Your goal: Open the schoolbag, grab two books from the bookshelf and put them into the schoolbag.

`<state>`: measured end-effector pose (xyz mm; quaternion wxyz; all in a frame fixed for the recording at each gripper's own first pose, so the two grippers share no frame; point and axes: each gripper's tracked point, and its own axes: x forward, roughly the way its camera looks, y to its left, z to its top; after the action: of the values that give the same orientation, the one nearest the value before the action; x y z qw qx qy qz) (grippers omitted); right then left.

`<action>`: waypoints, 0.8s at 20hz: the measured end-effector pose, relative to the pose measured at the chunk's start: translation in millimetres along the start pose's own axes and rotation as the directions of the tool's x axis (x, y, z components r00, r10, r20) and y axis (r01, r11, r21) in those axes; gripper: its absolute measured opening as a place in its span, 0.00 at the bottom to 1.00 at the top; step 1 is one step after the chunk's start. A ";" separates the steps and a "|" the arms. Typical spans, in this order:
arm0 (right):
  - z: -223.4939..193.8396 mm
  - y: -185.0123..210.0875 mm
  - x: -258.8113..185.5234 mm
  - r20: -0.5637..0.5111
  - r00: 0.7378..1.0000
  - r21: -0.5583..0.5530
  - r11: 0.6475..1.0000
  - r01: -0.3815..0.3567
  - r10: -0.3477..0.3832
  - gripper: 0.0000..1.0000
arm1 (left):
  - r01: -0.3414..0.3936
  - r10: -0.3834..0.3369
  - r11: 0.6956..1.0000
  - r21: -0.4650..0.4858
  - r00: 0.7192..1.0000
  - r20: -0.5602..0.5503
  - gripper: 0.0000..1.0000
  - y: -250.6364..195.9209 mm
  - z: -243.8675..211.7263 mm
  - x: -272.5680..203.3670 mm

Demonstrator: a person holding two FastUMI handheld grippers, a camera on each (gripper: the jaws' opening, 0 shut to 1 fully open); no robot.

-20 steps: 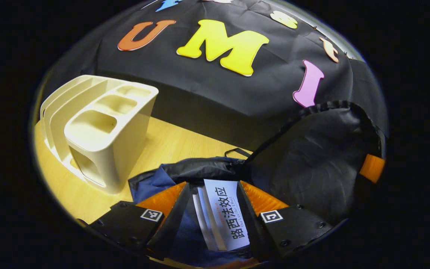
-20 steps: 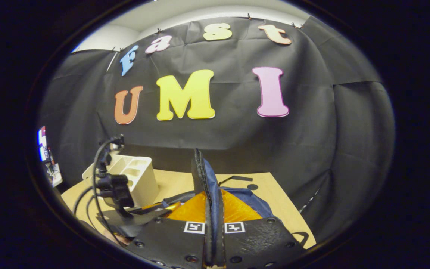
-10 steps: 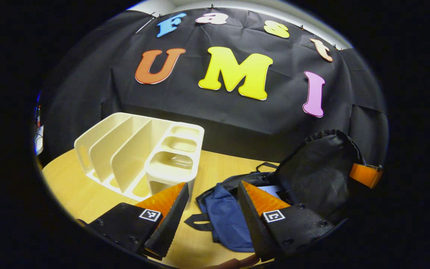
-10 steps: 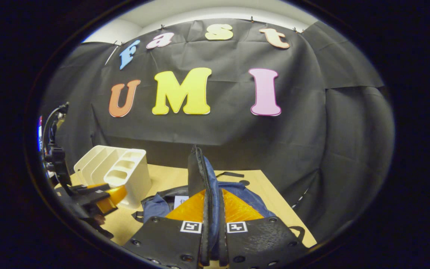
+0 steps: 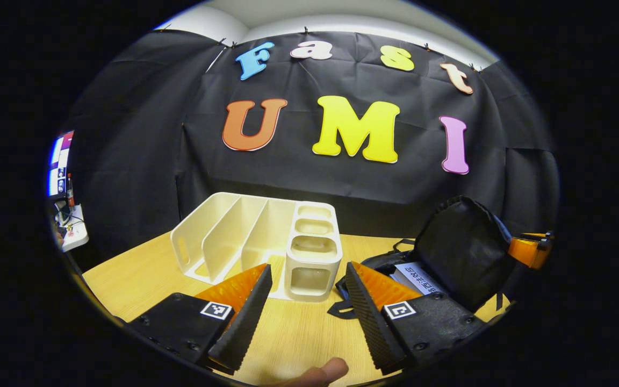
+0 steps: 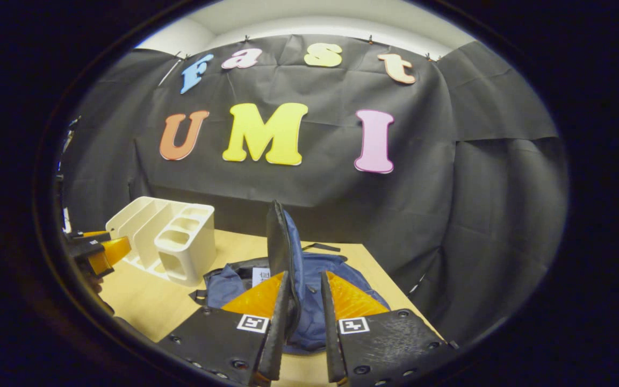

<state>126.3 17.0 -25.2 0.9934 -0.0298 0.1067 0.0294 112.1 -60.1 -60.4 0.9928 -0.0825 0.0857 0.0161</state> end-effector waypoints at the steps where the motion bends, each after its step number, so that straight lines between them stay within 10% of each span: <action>1: 1.0 0.9 -10.6 0.011 1.000 -0.004 1.000 0.000 0.000 0.39 | -0.003 0.003 1.000 0.002 1.000 0.007 0.88 2.6 0.4 -7.0; 16: -15.7 7.3 -112.5 0.099 0.995 0.011 1.000 0.010 -0.011 0.98 | -0.009 0.000 0.997 0.078 0.993 0.120 0.98 24.1 30.8 -113.8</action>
<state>12.8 17.4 -16.8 0.9978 -0.0237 0.0574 0.0250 4.0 -33.2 -14.7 0.9986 -0.0421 0.0266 0.0200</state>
